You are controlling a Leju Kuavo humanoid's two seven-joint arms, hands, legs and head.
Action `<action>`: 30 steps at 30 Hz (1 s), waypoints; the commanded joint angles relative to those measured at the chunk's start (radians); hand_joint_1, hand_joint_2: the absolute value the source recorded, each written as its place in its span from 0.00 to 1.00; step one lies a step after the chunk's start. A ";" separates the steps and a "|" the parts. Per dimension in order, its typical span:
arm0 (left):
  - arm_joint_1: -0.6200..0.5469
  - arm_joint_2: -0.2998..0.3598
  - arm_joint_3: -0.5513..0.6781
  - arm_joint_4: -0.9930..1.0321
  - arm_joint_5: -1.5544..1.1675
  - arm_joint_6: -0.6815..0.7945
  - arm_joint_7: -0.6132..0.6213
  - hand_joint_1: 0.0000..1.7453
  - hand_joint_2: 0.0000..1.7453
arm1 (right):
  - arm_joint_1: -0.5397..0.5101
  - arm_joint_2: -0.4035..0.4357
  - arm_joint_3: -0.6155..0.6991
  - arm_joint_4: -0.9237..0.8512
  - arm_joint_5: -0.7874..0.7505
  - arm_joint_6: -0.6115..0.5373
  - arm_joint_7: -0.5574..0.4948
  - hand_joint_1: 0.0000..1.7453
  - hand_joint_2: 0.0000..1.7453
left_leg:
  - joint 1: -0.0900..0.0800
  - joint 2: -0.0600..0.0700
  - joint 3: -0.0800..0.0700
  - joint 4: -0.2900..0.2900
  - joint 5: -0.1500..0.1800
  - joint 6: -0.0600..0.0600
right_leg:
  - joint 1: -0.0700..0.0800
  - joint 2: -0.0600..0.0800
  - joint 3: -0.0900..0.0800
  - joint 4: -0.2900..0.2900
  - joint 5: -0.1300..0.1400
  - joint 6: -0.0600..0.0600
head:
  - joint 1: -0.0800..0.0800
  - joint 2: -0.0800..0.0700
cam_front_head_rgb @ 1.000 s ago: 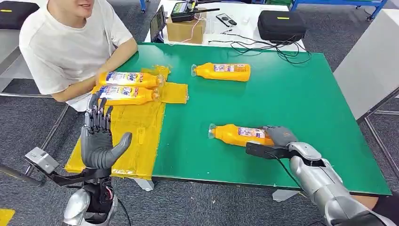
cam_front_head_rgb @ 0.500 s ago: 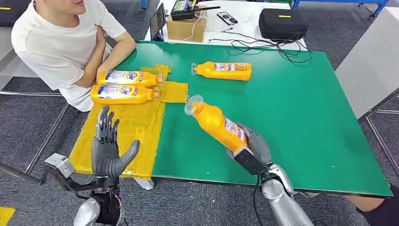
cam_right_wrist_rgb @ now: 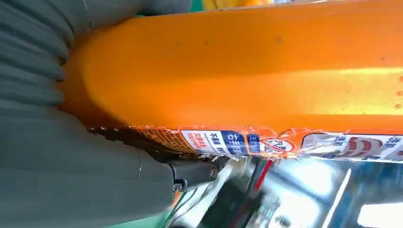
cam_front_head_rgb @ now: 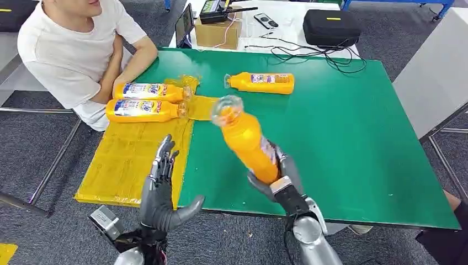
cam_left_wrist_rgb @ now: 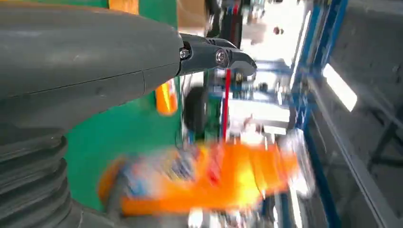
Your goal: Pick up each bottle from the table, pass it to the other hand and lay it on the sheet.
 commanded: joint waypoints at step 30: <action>-0.084 0.020 0.014 0.171 0.073 -0.062 0.018 1.00 1.00 | -0.226 0.130 0.551 0.470 0.109 -0.074 -0.003 0.00 1.00 | 0.001 0.003 0.006 -0.002 -0.001 -0.001 | 0.001 0.003 0.005 -0.001 -0.001 -0.003 | 0.000 0.000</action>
